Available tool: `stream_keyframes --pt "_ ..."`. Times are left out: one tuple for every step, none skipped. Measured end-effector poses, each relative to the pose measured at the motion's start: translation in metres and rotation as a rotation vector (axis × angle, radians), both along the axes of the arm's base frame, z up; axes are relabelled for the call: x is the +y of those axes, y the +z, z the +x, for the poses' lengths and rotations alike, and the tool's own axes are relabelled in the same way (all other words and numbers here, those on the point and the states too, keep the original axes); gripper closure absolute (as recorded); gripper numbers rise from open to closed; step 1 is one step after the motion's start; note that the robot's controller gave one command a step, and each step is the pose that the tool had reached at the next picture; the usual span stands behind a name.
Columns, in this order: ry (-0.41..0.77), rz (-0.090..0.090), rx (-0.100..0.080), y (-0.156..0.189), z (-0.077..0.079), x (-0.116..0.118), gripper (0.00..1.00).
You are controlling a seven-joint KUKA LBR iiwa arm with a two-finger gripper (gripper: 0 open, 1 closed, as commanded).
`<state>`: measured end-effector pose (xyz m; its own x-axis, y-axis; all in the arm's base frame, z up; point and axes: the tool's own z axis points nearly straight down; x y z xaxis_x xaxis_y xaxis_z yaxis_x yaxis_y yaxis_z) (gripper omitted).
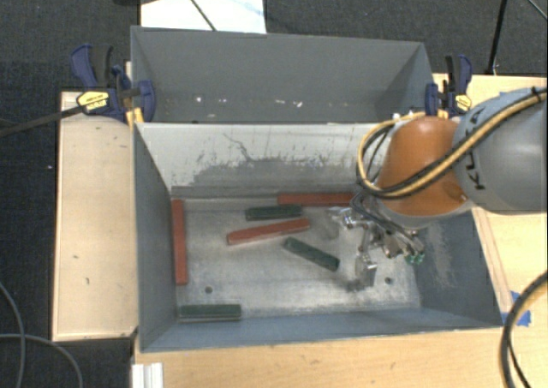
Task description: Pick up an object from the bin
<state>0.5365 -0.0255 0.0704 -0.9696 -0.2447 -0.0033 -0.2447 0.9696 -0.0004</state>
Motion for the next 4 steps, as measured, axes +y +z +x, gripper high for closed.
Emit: stream_keyframes --pt "0.001 0.0 0.0 0.0 0.0 0.0 0.0" --pt "-0.005 0.001 0.001 0.0 -0.004 0.082 1.0" --pt "-0.004 0.001 0.001 0.0 -0.004 0.082 1.0" --pt "-0.022 0.001 -0.005 0.16 -0.009 0.081 1.0"
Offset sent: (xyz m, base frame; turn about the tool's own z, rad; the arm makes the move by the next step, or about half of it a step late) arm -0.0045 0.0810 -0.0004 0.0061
